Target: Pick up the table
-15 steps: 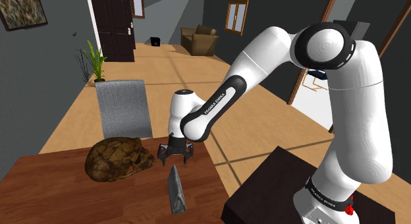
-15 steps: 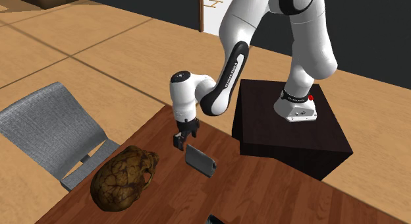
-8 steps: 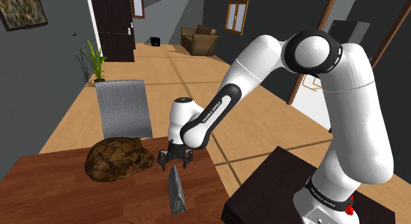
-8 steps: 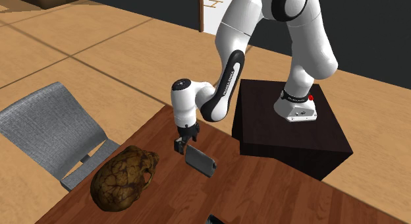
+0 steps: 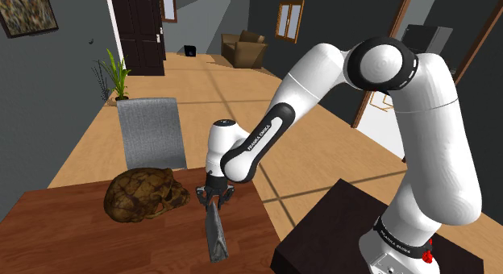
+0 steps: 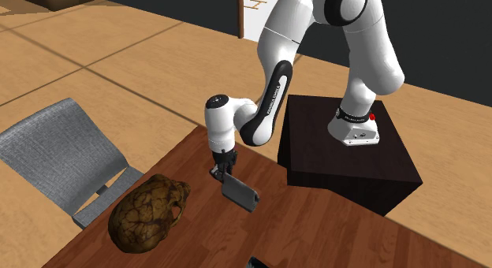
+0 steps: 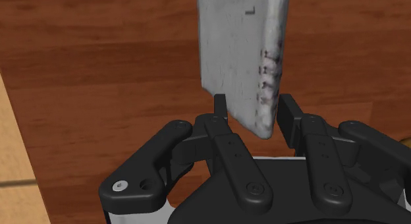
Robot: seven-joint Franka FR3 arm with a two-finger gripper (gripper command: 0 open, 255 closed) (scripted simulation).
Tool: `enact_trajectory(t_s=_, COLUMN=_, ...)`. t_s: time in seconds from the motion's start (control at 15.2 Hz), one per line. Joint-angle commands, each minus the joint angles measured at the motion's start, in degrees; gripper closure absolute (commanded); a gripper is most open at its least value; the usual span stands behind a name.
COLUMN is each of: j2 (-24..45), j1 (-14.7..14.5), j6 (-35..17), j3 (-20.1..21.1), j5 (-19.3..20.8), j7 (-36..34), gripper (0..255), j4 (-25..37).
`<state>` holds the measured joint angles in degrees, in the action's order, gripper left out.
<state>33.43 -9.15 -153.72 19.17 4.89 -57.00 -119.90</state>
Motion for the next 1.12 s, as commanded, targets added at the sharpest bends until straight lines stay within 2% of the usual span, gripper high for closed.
enact_trajectory(t_s=0.0, j2=0.05, j1=0.0, j6=-0.01, j3=-0.01, j5=0.0, j7=-0.01, gripper=255, j4=-0.05)
enact_trajectory(t_s=1.06, j2=-9.9, j1=2.81, j6=8.51, j3=3.54, j5=-3.73, j7=1.39, gripper=255, j4=-1.28)
